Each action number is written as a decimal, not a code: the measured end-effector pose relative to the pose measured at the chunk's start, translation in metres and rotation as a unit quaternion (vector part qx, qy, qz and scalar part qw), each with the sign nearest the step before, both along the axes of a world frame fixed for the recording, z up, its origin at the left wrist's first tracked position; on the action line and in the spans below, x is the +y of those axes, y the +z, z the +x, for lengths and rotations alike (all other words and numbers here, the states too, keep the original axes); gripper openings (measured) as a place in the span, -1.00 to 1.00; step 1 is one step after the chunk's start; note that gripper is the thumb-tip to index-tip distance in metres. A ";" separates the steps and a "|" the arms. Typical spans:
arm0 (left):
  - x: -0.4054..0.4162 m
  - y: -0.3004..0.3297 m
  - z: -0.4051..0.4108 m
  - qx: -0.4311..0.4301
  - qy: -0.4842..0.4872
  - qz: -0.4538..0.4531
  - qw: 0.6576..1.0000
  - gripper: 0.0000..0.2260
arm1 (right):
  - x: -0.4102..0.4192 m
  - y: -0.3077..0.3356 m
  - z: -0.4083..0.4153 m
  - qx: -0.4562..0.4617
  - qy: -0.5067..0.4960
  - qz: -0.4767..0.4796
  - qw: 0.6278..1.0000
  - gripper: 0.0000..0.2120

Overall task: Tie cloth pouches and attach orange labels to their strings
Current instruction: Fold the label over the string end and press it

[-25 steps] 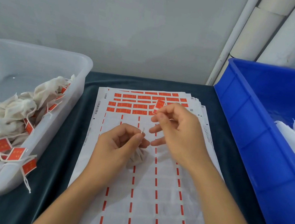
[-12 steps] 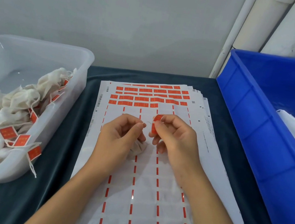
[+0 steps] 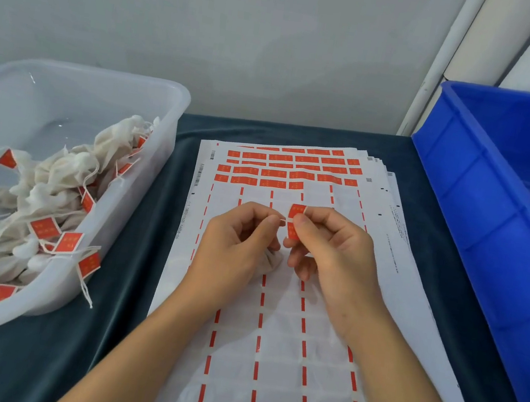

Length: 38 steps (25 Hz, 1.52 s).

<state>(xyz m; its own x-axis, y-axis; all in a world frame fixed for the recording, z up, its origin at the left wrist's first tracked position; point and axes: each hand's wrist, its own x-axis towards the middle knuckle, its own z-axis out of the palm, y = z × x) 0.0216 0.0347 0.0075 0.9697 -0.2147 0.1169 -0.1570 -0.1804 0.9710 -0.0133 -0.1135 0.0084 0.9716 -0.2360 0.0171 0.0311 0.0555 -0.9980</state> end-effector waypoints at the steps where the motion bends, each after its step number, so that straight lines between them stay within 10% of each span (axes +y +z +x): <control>1: -0.001 0.000 0.000 0.003 0.001 -0.005 1.000 -0.85 | 0.000 -0.001 0.000 -0.001 0.000 -0.005 1.000 -0.91; 38: 0.002 -0.003 0.004 0.053 0.025 -0.055 0.997 -0.84 | -0.003 -0.004 0.001 -0.024 -0.026 -0.118 0.992 -0.69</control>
<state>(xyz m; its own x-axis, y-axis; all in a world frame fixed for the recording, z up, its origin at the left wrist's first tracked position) 0.0257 0.0369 0.0046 0.9871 -0.1569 0.0330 -0.0456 -0.0774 0.9960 -0.0124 -0.1168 0.0040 0.9548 -0.2702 0.1236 0.0754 -0.1820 -0.9804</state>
